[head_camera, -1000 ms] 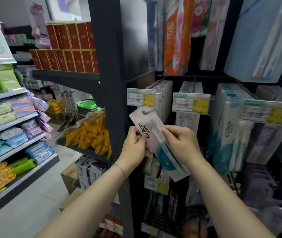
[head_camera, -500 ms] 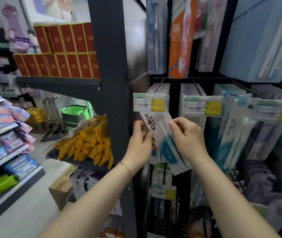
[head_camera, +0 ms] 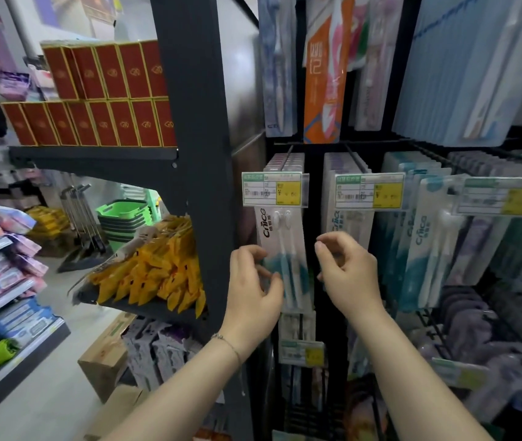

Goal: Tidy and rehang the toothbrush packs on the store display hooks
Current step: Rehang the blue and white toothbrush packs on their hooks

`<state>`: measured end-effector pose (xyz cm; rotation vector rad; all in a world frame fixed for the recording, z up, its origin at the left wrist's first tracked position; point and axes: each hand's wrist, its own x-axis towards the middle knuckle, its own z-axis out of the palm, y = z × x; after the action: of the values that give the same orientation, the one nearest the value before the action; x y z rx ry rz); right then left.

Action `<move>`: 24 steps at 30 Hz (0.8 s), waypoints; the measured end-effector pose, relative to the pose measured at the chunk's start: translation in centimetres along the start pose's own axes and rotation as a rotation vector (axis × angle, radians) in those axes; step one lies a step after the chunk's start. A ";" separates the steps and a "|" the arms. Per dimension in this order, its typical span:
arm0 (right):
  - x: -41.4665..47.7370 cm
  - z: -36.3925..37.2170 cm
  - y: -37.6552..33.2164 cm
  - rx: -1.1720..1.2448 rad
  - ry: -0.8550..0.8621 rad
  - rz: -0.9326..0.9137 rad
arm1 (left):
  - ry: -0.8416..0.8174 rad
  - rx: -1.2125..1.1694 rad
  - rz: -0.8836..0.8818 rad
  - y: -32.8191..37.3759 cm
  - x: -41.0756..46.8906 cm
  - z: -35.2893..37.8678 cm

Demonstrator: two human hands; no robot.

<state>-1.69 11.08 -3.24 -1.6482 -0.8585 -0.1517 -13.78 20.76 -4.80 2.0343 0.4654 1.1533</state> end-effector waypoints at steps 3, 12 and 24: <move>-0.6 -1.4 0.6 0.008 0.100 -0.007 | -0.036 0.045 0.100 0.3 -0.3 0.4; 0.4 -4.0 3.0 -0.104 0.256 0.005 | -0.306 0.066 0.044 3.3 1.6 4.3; 3.1 -4.7 4.6 -0.027 0.041 -0.162 | -0.298 -0.032 -0.062 4.8 4.7 8.7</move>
<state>4.93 8.23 -3.95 -1.5950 -0.9627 -0.3096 -4.19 16.82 -1.30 2.1032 0.3555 0.7970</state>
